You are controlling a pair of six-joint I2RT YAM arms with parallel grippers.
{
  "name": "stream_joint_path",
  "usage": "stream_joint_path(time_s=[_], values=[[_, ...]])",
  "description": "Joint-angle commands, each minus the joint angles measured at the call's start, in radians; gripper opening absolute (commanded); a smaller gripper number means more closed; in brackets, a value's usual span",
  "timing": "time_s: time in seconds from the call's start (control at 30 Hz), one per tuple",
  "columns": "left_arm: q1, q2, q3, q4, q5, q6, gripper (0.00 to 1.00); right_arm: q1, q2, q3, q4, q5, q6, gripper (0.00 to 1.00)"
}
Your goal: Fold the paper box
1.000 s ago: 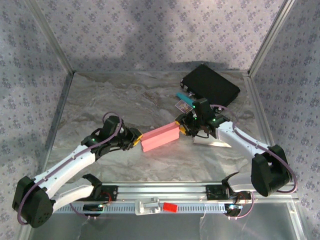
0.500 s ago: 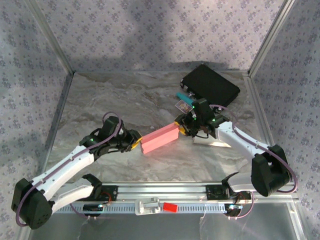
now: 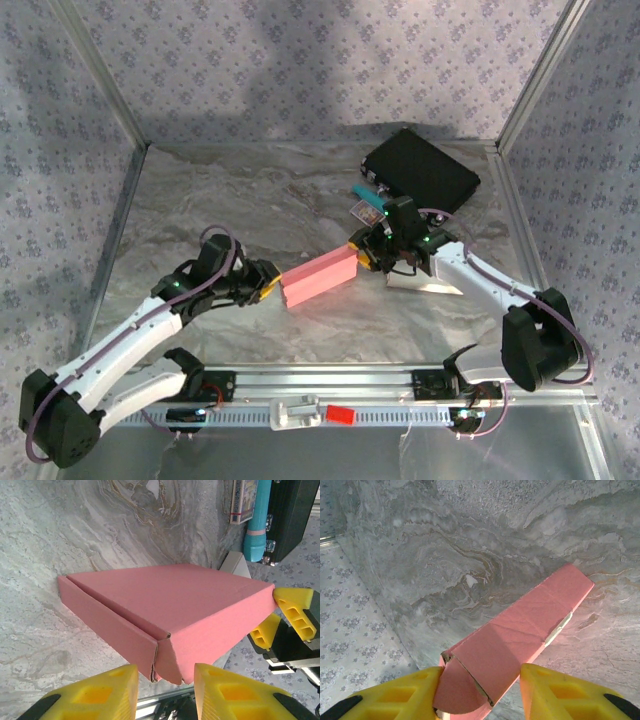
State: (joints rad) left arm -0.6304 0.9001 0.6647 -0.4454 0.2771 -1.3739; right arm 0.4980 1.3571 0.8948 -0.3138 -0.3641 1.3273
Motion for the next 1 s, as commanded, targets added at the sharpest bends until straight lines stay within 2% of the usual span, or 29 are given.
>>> stream_joint_path(time_s=[0.0,0.97], values=[[0.0,0.014,0.017,0.012,0.017,-0.013,0.34,0.01,0.036,-0.008,-0.101,0.031,-0.008,0.44],[-0.001,0.02,-0.08,0.004,0.027,0.019,0.22,0.007,0.047,0.003,-0.115,0.031,-0.016,0.44]])
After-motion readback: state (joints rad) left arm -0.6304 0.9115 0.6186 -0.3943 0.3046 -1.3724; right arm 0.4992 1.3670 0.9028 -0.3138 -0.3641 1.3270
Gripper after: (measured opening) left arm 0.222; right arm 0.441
